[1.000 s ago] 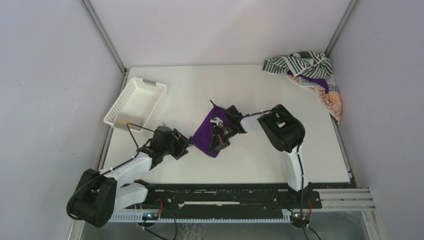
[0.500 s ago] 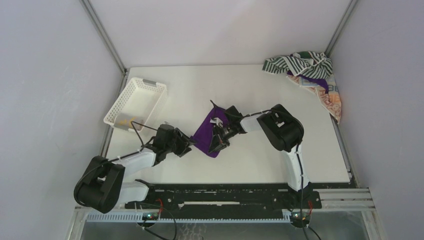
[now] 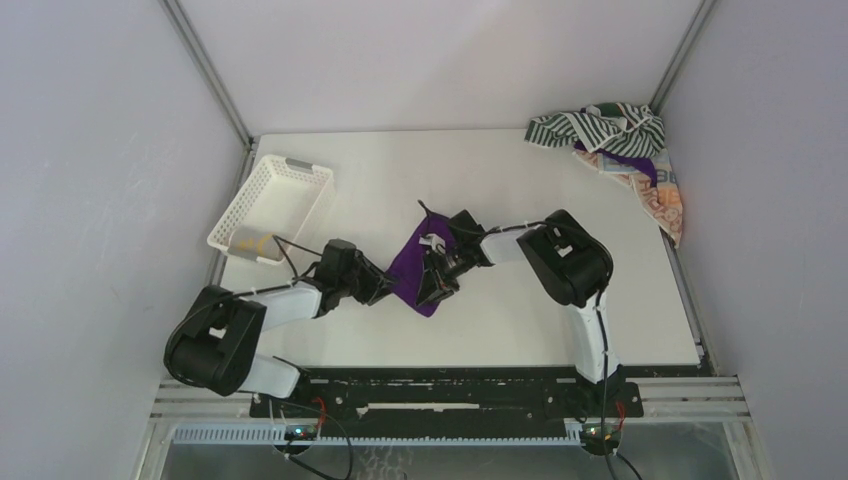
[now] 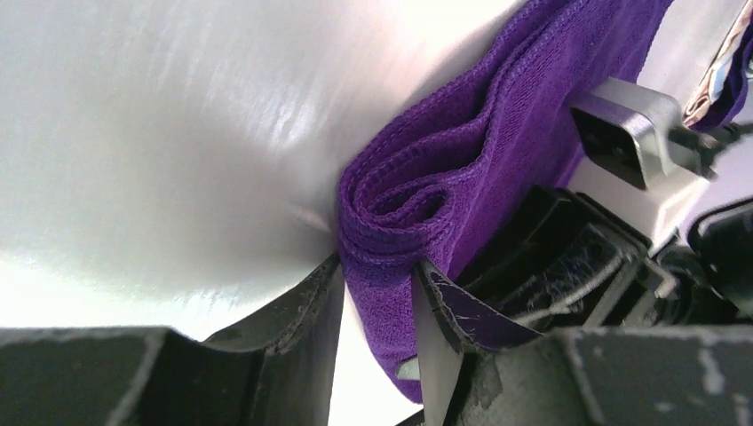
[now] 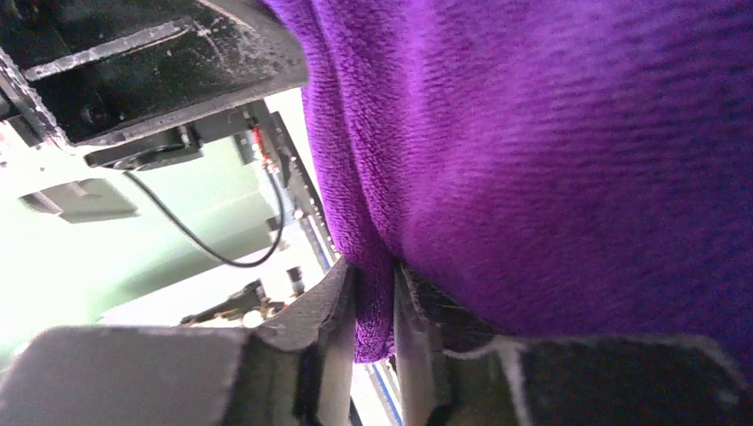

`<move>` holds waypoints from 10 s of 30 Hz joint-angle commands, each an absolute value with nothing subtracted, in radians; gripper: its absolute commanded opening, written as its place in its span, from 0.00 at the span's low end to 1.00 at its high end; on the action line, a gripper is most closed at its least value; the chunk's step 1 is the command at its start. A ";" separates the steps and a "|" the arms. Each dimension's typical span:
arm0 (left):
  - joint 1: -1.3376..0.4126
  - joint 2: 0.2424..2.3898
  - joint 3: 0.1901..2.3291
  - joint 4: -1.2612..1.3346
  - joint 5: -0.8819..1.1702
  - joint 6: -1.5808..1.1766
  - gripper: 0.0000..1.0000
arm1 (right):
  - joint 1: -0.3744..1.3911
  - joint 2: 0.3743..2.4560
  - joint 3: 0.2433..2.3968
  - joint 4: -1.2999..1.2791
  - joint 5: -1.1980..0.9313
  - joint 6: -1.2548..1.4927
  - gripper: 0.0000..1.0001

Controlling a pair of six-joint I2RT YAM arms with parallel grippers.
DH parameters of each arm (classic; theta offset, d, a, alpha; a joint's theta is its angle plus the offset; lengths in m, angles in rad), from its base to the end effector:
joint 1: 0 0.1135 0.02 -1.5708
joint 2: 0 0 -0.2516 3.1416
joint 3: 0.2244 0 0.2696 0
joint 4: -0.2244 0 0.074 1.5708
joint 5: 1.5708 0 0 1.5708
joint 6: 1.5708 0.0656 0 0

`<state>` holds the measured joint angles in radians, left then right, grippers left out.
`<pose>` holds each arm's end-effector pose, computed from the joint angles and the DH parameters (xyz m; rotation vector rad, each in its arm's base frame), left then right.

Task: Roll the towels
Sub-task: Roll the towel at the center of the board.

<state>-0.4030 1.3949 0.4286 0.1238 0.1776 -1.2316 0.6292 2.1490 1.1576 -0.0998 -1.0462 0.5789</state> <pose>0.2410 -0.1154 0.0756 -0.9758 2.4405 -0.8902 0.2907 0.2818 0.0423 0.4117 -2.4689 -1.5205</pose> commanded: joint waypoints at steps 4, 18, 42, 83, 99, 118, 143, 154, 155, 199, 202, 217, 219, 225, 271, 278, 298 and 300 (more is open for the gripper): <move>-0.409 1.489 0.427 -0.113 0.105 -1.184 0.41 | 0.693 1.908 1.149 -0.254 -0.699 0.359 0.33; -0.409 1.508 0.462 -0.154 0.132 -1.153 0.41 | 1.112 1.683 1.098 -0.233 0.223 -0.021 0.49; -0.409 1.530 0.487 -0.163 0.156 -1.140 0.41 | 1.252 1.927 1.098 -0.211 0.503 -0.125 0.25; -0.441 1.460 0.612 -0.037 0.141 -1.155 0.66 | 0.560 2.221 1.055 0.195 -1.201 0.698 0.00; -0.459 1.556 0.644 -0.142 0.113 -1.152 0.20 | 0.592 2.085 1.076 -0.056 -1.008 0.504 0.20; -0.460 1.568 0.884 -0.592 0.074 -0.977 0.08 | 1.140 1.701 1.100 -0.287 0.384 0.069 0.53; -0.459 1.638 0.939 -0.631 0.105 -0.947 0.10 | 1.378 1.994 1.223 -0.293 0.659 -0.057 0.33; -0.423 1.520 0.923 -0.570 0.114 -0.994 0.47 | 1.155 1.868 1.134 -0.302 0.123 0.102 0.00; -0.415 1.491 0.920 -0.565 0.110 -1.000 0.51 | 1.115 1.854 1.122 -0.292 0.037 0.117 0.00; -0.531 1.497 0.657 -0.155 0.106 -1.113 0.57 | 0.594 2.175 0.853 0.478 -1.024 0.882 0.06; -0.541 1.539 0.673 -0.164 0.110 -1.114 0.54 | 0.611 2.121 0.872 0.361 -0.961 0.792 0.15; -0.542 1.654 0.728 -0.247 0.149 -1.064 0.27 | 0.856 1.573 0.923 -0.174 -0.249 0.296 0.45; -0.542 1.661 0.748 -0.266 0.150 -1.050 0.26 | 0.931 1.526 0.923 -0.197 -0.044 0.239 0.47; -0.542 1.685 0.794 -0.320 0.157 -1.015 0.26 | 1.164 1.532 0.945 -0.190 0.394 0.103 0.50; -0.441 1.460 0.852 -0.384 0.143 -1.012 0.56 | 1.003 1.757 0.981 -0.265 -0.049 0.089 0.00; -0.397 1.307 0.825 -0.394 0.091 -1.012 0.63 | 0.758 1.767 0.931 -0.134 -0.636 0.233 0.00; -0.537 1.481 0.802 -0.159 0.188 -1.060 0.65 | 0.472 2.126 0.780 0.646 -1.211 0.892 0.01; -0.540 1.512 0.810 -0.151 0.188 -1.060 0.65 | 0.472 2.129 0.801 0.568 -1.204 0.847 0.02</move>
